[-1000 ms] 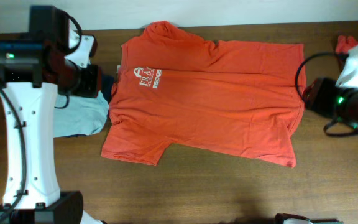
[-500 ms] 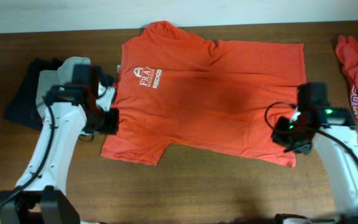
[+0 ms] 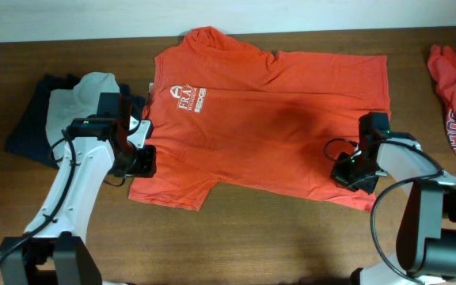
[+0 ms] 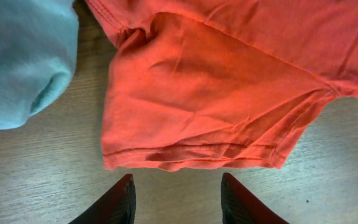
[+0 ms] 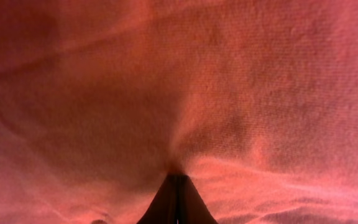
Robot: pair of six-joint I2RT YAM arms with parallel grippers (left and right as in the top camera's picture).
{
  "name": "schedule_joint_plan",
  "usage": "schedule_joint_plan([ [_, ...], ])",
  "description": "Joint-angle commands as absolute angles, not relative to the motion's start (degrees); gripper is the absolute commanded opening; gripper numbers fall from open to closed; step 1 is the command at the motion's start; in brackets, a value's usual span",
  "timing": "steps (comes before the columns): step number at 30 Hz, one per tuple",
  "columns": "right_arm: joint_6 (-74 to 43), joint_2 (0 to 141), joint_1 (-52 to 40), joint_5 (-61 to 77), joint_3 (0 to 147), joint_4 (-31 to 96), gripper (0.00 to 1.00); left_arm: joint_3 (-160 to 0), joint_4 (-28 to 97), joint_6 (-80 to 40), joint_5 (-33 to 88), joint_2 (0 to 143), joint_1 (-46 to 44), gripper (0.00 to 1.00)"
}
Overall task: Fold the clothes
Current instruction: 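Move both grippers down to the shirt's lower left and right corners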
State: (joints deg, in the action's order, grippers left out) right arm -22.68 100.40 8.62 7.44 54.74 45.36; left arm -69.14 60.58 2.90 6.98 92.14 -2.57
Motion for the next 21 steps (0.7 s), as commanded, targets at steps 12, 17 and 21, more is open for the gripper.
schedule_joint_plan([
  [12, -21.4, 97.3, 7.5, 7.0, 48.0, 52.6, 0.04, -69.0, 60.6, 2.2, 7.7, 90.8, -2.5, 0.44],
  [17, -21.4, 89.5, 8.9, 6.9, 49.3, 49.8, 0.04, -69.0, 60.7, 2.2, 7.7, 90.8, -2.5, 0.49],
  [21, -21.5, 85.3, 12.0, 7.2, 50.1, 50.6, 0.16, -69.0, 60.9, 2.2, 7.8, 90.8, -2.5, 0.62],
])
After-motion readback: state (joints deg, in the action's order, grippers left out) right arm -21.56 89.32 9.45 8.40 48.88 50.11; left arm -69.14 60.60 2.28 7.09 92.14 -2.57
